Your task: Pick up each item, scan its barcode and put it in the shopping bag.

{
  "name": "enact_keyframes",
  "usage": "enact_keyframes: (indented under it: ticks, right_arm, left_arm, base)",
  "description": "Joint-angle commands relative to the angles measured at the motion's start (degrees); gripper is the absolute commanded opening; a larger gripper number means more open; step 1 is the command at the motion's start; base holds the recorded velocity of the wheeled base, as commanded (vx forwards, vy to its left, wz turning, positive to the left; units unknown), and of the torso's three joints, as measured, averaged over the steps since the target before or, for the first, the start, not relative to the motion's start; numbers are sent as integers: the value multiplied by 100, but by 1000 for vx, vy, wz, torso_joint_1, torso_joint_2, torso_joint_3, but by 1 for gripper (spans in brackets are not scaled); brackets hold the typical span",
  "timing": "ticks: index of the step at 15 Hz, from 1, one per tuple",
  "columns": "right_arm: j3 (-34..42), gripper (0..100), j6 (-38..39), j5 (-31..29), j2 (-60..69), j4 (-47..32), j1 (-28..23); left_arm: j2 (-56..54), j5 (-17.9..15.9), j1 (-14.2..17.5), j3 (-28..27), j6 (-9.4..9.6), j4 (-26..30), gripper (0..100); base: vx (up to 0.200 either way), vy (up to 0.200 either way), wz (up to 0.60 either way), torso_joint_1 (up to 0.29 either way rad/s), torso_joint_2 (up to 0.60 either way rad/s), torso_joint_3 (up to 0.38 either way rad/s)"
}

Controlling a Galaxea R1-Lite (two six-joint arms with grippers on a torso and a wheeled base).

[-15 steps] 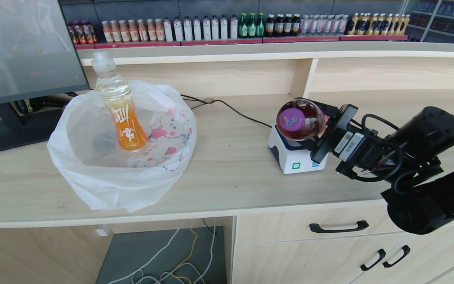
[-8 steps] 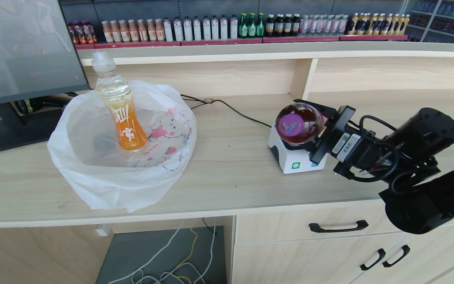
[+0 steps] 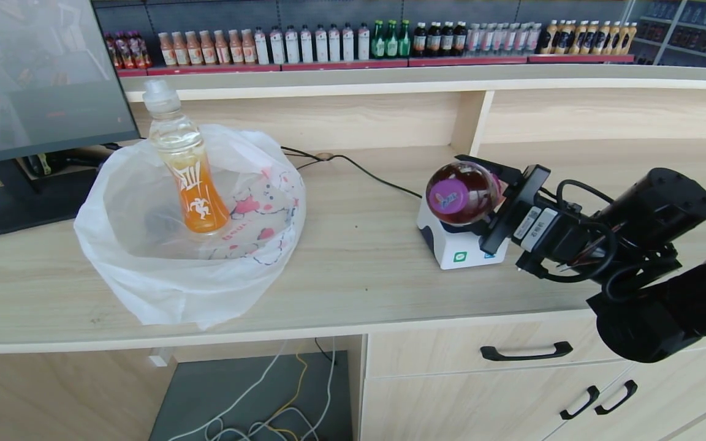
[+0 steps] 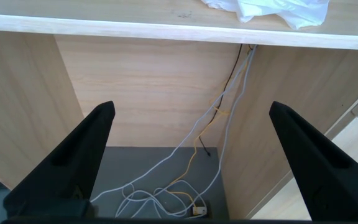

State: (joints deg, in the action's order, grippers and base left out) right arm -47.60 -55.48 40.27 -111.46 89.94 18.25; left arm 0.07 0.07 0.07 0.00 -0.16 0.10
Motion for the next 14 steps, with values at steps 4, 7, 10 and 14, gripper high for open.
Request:
enact_keyframes:
  ticks: [4,7,10,14]
  right_arm:
    - [14,0,-7,-1,19,6,3]
    - [14,0,2,-19,54,6,3]
    - [-12,0,2,-45,54,6,30]
    - [-38,0,72,-291,177,6,126]
  left_arm:
    - [1,1,-7,0,-2,-1,100]
    - [1,1,1,0,-2,-1,100]
    - [1,-7,1,0,-2,-1,100]
    - [1,1,1,0,-2,-1,100]
  base:
    - [0,0,0,0,0,0]
    - [0,0,0,0,0,0]
    - [0,0,0,0,0,0]
    - [0,0,0,0,0,0]
